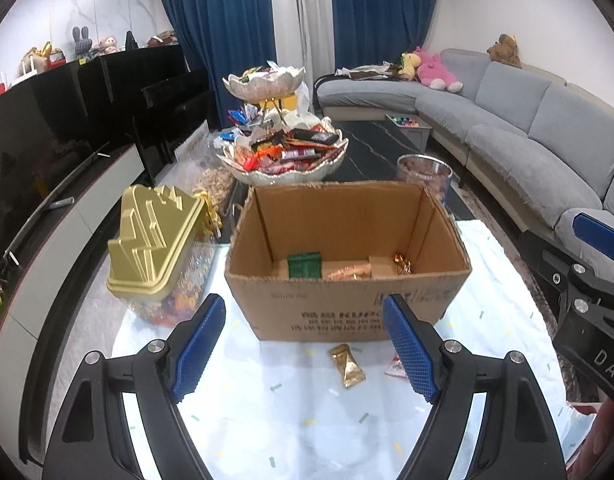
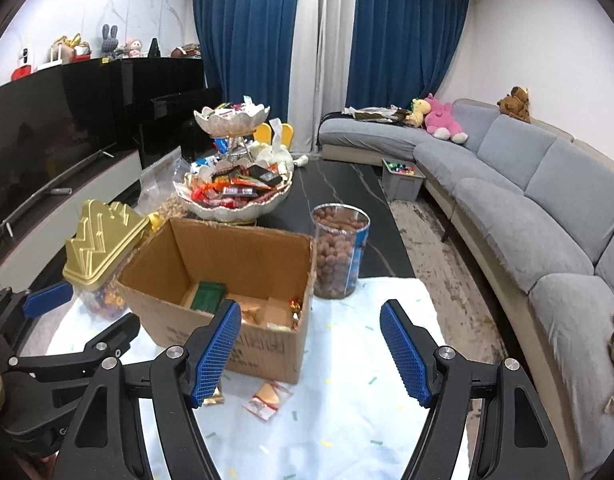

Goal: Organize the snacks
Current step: 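Move both tools back from the box toward the gold candy and cheese snack, then grasp the gold foil candy with the left tool while the right tool grasps the cheese snack packet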

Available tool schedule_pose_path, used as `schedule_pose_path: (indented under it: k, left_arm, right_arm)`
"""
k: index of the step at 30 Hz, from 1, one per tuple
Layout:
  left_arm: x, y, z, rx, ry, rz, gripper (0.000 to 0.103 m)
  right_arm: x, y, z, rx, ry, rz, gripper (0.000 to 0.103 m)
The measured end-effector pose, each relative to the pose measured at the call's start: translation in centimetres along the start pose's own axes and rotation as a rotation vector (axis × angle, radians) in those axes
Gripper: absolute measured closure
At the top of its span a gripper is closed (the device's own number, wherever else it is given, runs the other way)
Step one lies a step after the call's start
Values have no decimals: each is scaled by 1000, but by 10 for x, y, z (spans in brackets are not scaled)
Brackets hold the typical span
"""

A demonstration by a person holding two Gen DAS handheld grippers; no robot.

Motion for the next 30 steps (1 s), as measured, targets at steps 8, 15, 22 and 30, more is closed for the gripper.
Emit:
schedule_pose_path:
  k: [8, 15, 22, 30]
  left_arm:
    - [3, -26, -13, -24, 16, 2, 22]
    - [6, -44, -28, -36, 32, -6, 22]
    - [9, -65, -48, -45, 35, -33, 22]
    - [12, -83, -76, -90, 29, -36, 23]
  right_arm:
    - [-1, -24, -10, -30, 9, -1, 30]
    - [0, -49, -25, -67, 18, -12, 30]
    - [-2, -67, -40, -99, 42, -39, 30]
    - [-7, -97, -68, -162, 82, -59, 30]
Point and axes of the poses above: each gripper's, at about its wrist camera, not at the fingertips, and z roughly against the way its jaws point, x to its right, y to its top, the point moved 4 cm from there along -z, roughly the way its jaws point, and after that the axes turned 7 degrees about z, right-handed, at the moved point
